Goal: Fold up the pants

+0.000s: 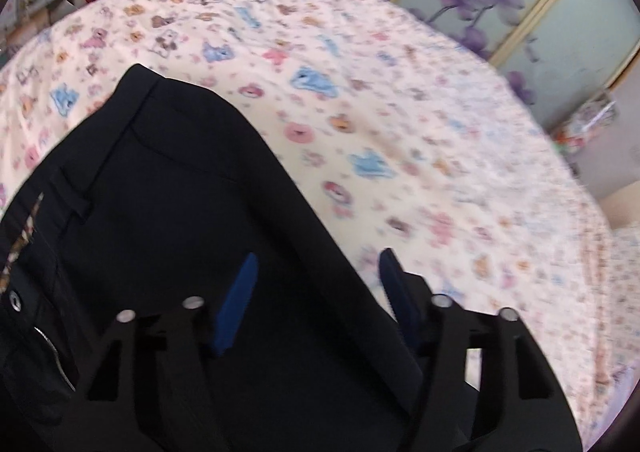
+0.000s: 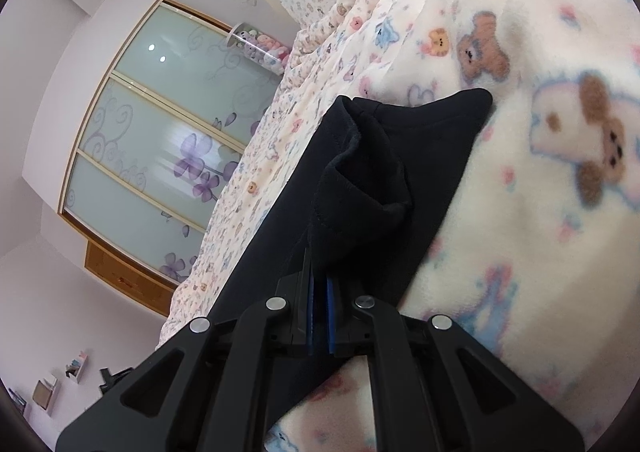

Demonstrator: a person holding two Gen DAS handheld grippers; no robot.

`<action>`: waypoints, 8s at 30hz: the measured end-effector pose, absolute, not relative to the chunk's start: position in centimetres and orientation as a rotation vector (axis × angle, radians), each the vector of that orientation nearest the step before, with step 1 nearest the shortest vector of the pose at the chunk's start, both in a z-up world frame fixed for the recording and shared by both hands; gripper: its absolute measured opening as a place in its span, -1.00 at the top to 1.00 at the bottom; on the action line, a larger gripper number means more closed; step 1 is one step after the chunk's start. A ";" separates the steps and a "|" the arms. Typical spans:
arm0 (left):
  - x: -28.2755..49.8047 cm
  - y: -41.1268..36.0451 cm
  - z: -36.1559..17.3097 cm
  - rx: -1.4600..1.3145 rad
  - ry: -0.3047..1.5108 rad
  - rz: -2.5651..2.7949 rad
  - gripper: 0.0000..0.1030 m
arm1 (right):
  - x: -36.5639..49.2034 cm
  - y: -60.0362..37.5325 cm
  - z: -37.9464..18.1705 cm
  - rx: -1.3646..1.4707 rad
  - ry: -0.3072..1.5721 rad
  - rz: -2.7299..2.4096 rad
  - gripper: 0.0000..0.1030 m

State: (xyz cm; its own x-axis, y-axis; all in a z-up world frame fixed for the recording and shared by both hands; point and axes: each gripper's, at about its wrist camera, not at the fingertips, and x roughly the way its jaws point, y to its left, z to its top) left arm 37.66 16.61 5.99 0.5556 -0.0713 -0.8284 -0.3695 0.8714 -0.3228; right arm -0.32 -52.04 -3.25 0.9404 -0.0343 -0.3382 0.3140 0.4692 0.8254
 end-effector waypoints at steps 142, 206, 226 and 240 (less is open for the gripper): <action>3.7 21.1 0.9 -0.481 0.590 -0.022 -0.87 | -1.1 -55.1 -2.0 1.171 0.584 -0.133 0.56; 2.8 22.8 0.4 -0.581 0.465 -0.156 -0.97 | 25.6 -11.2 4.0 -0.348 0.977 0.626 0.74; 3.0 22.7 0.2 -0.576 0.475 -0.146 -0.97 | 24.4 -24.1 5.9 0.414 0.913 0.568 -0.38; 0.6 26.9 5.2 -0.731 0.431 -0.231 -0.96 | 13.9 -34.1 5.3 0.588 0.787 0.433 -0.55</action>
